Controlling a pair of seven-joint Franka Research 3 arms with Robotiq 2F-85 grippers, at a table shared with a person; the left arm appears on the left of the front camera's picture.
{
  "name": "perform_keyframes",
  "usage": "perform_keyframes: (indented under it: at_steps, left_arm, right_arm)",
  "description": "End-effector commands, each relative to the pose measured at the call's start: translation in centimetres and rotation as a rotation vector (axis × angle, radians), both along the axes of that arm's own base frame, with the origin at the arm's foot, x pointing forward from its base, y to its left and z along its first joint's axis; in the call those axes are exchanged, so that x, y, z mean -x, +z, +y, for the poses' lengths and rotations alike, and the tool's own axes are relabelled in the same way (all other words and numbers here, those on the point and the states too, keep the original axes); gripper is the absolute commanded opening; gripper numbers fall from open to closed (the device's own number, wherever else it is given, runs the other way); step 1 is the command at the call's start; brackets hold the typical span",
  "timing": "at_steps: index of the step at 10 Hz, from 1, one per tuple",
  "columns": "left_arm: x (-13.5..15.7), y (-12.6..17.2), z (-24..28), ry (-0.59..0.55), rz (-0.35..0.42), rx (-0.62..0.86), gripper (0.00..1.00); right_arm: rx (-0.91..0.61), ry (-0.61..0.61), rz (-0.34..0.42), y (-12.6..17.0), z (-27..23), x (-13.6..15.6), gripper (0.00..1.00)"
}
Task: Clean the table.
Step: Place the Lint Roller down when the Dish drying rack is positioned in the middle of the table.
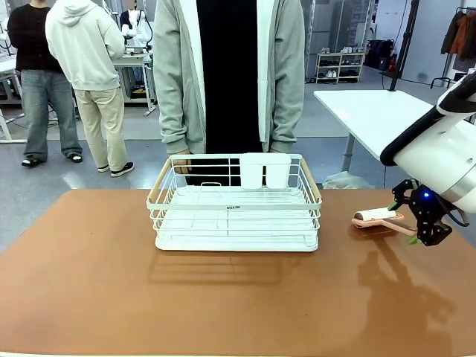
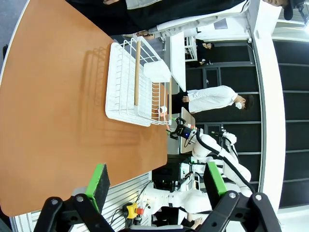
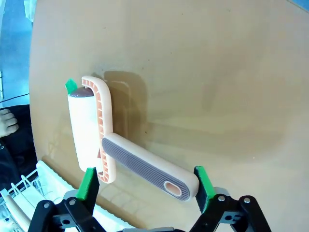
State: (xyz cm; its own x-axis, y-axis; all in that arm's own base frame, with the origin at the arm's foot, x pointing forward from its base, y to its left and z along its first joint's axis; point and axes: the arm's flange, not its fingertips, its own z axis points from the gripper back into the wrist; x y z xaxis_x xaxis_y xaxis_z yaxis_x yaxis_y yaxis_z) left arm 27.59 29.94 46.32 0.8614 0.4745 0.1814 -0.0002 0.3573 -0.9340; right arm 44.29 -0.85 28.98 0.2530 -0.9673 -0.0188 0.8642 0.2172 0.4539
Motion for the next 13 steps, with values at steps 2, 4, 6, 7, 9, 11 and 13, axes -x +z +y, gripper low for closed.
perform_keyframes:
  at_steps: [2,4,6,7,9,11,13]
  left_arm:
    - [0.3,0.2,0.1,-0.004,-0.031,0.013,1.00]
    - [0.3,0.2,0.1,-0.004,-0.031,0.013,1.00]
    - [0.3,0.2,0.1,-0.004,-0.031,0.013,1.00]
    - [0.3,0.2,0.1,-0.004,-0.031,0.013,1.00]
    - [0.3,0.2,0.1,-0.004,-0.031,0.013,1.00]
    - [0.3,0.2,0.1,-0.004,-0.031,0.013,1.00]
    - [0.3,0.2,0.1,-0.004,-0.031,0.013,1.00]
  right_arm:
    - [0.027,-0.058,0.006,3.5,0.8,2.6,1.00]
    - [0.004,-0.017,0.054,4.5,0.6,3.0,1.00]
    - [-0.006,0.014,0.043,6.2,0.2,3.9,1.00]
    - [-0.008,0.019,0.024,7.3,-0.1,4.2,1.00]
    - [0.002,0.025,0.018,8.7,-0.4,4.6,1.00]
    - [0.015,0.017,-0.011,9.8,-0.4,4.7,1.00]
    - [0.018,0.030,-0.006,9.9,-0.5,4.3,1.00]
